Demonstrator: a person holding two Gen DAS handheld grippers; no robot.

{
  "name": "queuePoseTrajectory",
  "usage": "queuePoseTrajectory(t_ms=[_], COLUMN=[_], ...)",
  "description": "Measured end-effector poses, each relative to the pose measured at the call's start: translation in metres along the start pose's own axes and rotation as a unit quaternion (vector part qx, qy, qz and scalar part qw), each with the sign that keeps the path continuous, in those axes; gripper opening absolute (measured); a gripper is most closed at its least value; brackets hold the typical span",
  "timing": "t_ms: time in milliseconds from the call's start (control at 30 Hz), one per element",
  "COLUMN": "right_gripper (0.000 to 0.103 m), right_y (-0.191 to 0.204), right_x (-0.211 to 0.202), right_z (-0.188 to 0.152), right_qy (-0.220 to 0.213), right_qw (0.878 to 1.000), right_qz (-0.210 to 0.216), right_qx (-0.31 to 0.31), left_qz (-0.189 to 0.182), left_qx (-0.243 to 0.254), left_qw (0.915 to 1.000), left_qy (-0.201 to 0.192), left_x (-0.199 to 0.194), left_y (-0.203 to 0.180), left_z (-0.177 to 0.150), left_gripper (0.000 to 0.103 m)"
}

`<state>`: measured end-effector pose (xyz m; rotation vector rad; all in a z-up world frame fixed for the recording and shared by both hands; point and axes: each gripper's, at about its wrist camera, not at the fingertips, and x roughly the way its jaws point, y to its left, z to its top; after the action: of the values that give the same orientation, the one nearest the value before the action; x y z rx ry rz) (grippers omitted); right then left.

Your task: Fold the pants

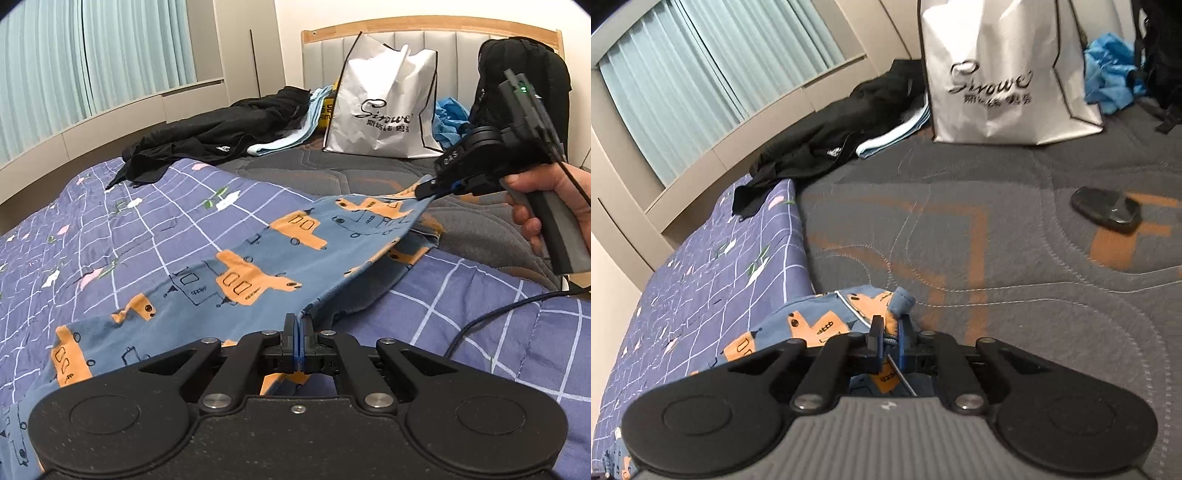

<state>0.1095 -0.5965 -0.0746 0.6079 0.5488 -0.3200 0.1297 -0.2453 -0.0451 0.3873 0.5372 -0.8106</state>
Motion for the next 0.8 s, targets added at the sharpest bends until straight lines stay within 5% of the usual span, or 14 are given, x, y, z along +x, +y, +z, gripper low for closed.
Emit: queuePoseTrajectory(t_ms=[233, 400, 500, 600, 800], right_gripper=[0.008, 0.011, 0.028, 0.066, 0.079], right_y=[-0.016, -0.011, -0.006, -0.002, -0.001], right_x=[0.0, 0.004, 0.0, -0.008, -0.013], right_z=[-0.019, -0.024, -0.024, -0.026, -0.033], right_qy=[0.022, 0.025, 0.028, 0.024, 0.044], right_qw=[0.999, 0.999, 0.998, 0.998, 0.998], right_qz=[-0.021, -0.037, -0.046, -0.043, -0.023], right_qx=[0.02, 0.001, -0.017, -0.034, -0.039], left_qz=[-0.013, -0.038, -0.039, -0.002, 0.08], left_qx=[-0.016, -0.069, -0.085, -0.083, -0.151], left_qw=[0.9997, 0.9968, 0.9956, 0.9964, 0.9854], left_qy=[0.013, 0.009, -0.005, -0.018, 0.001], left_x=[0.006, -0.001, -0.012, -0.022, -0.025], left_y=[0.003, 0.023, 0.041, 0.069, 0.152], left_z=[-0.007, -0.006, -0.005, -0.004, -0.008], left_gripper=[0.001, 0.03, 0.051, 0.058, 0.065])
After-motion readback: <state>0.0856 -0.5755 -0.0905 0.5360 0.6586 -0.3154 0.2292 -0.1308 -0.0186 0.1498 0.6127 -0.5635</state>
